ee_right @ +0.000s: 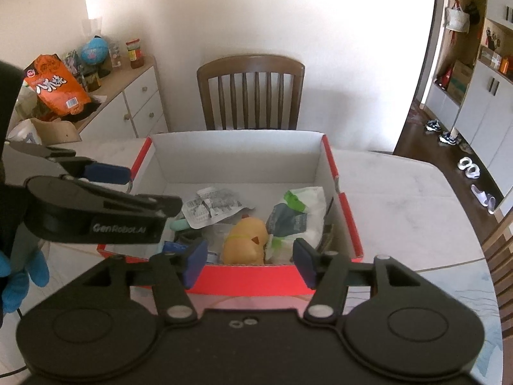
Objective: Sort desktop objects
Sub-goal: 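Withdraw both tools up out of the shoebox toward the table, then reach the left tool to the black packet while the right tool approaches the white cable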
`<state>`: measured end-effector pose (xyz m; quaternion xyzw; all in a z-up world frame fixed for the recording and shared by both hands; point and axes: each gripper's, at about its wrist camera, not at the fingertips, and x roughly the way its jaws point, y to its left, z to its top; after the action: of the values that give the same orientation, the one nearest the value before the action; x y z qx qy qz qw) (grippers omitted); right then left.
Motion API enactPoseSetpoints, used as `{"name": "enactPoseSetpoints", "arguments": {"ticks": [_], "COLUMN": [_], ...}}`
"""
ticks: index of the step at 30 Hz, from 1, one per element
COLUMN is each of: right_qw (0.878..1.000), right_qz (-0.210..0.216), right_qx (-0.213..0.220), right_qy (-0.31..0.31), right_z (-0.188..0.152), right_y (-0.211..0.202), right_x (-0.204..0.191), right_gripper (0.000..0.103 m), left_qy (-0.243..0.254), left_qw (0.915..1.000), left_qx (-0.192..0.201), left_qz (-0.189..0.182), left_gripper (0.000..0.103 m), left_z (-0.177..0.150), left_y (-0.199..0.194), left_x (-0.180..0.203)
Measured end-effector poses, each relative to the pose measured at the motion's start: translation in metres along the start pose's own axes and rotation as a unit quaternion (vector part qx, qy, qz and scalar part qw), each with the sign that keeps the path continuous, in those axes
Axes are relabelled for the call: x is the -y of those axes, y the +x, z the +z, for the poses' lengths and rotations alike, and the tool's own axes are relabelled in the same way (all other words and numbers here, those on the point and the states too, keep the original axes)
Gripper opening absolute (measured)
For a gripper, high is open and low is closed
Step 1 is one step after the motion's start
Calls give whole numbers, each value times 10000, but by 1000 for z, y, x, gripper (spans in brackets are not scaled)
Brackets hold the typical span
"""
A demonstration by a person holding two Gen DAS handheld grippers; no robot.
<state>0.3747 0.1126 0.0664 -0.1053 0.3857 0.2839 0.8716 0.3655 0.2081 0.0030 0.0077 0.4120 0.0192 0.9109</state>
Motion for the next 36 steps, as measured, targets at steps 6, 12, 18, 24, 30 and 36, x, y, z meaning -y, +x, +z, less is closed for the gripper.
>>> {"name": "enactPoseSetpoints", "arguments": {"ticks": [6, 12, 18, 24, 30, 36], "right_qw": [9999, 9990, 9960, 9932, 9905, 9882], "right_qz": [114, 329, 684, 883, 1095, 1208], "right_qx": [100, 183, 163, 172, 66, 66], "right_qy": [-19, -223, -544, -744, -825, -939], "right_z": [-9, -23, -38, -50, -63, -76], "right_y": [-15, -29, -43, -49, -45, -40], "right_x": [9, 21, 39, 51, 59, 56], "right_gripper": [66, 71, 82, 85, 85, 85], "left_qy": [40, -61, -283, -482, -642, -632], "left_qw": [9999, 9997, 9991, 9983, 9977, 9979], "left_qx": [97, 252, 289, 286, 202, 86], "left_qz": [-69, -6, 108, 163, 112, -68], "left_gripper": [80, 84, 88, 100, 100, 103], "left_z": [-11, -27, -54, -89, -122, -153], "left_y": [-19, -40, -62, -74, -77, -73], "left_x": [12, 26, 45, 62, 80, 90]}}
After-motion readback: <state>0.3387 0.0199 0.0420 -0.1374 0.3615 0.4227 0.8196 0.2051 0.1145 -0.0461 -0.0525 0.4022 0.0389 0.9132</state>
